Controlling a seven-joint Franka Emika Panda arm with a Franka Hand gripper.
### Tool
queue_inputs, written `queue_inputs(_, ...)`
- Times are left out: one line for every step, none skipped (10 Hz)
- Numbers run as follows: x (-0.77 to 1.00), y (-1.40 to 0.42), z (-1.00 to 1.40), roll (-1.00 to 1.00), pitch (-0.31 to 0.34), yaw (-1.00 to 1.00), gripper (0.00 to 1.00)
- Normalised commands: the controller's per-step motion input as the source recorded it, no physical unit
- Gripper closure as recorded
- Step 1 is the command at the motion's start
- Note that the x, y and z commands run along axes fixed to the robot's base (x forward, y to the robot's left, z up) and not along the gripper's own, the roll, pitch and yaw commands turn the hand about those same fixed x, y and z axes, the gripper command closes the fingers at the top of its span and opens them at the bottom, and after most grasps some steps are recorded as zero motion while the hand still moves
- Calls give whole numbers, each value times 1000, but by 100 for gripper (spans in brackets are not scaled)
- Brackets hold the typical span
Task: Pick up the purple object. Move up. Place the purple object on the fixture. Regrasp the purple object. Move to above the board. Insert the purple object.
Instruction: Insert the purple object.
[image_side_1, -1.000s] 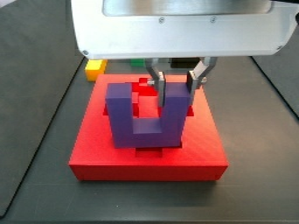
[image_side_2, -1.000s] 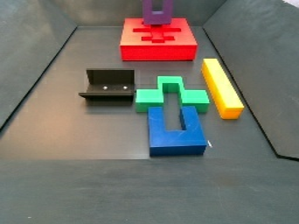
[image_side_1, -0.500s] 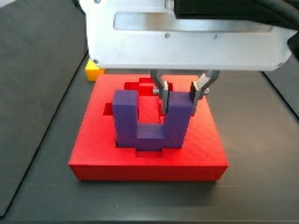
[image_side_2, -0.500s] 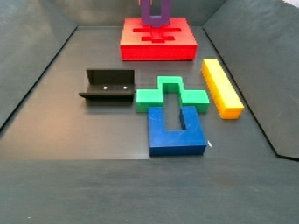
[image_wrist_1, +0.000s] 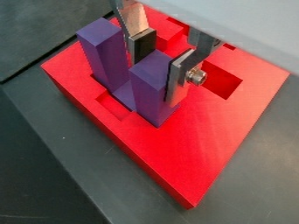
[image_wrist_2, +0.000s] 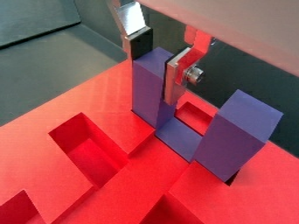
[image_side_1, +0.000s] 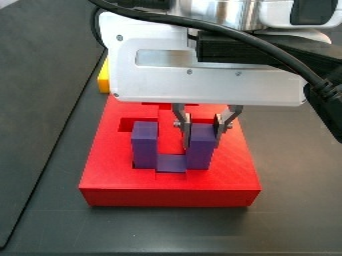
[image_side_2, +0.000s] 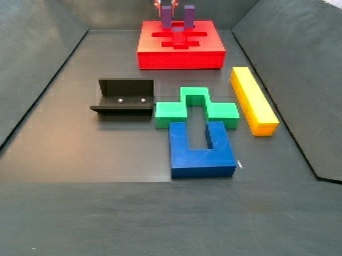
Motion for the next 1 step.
queue_inputs(0, 0, 0, 0, 0, 0, 100)
